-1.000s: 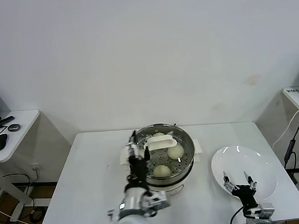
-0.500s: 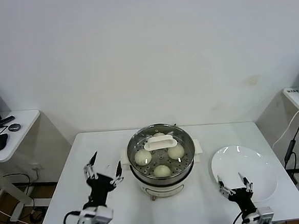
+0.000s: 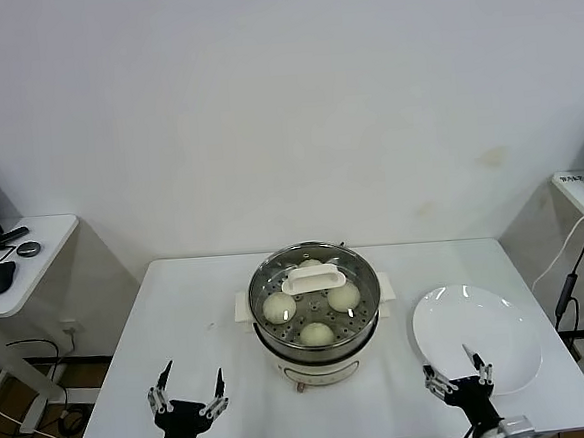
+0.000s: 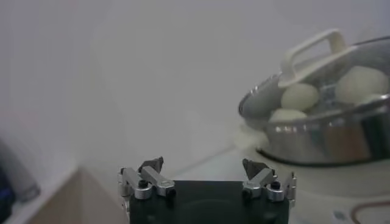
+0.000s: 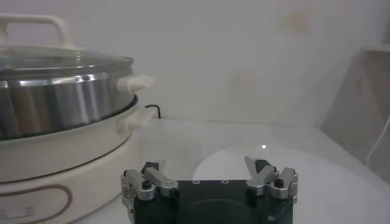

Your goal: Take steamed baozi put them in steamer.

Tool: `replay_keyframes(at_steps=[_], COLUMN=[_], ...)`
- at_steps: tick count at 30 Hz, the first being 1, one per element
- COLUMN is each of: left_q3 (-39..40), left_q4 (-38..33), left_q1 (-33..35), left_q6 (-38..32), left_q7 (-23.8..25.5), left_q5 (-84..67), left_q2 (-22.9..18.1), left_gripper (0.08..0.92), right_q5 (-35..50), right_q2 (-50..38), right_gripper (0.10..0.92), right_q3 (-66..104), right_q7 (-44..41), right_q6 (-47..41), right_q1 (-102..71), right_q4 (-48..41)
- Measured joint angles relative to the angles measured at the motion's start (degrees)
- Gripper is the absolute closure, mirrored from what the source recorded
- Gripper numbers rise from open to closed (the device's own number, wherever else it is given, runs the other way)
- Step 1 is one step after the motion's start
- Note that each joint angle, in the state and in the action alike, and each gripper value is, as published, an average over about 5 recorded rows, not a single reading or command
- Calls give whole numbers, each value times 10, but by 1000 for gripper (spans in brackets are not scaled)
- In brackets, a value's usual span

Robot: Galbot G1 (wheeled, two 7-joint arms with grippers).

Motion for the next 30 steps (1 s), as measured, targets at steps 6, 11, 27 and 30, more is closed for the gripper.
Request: replay_keyframes(at_steps=[6,11,27,30], left_q3=[2,0,2,2], left_q4=[-4,-7,-25,-28], left_q1=[26,36,68,72], left_q6=[-8,-12,-11,-10], left_q7=[-13,-17,-23,-21], left_q5=[-19,-33,-53,-54], left_q2=[-3,-5,-1,-1], left_gripper=[177,177,177,177], right_q5=[-1,4,3,2], right_q2=[-3,-8,-10,-10], right_gripper=[203,203,203,203], right_q3=[-4,-3,14,19], right_q7=[10,18,18,17], right_q6=[-5,-13,-40,-43], right_q1=[-6,-13,-27,-29], right_q4=[11,19,47,50])
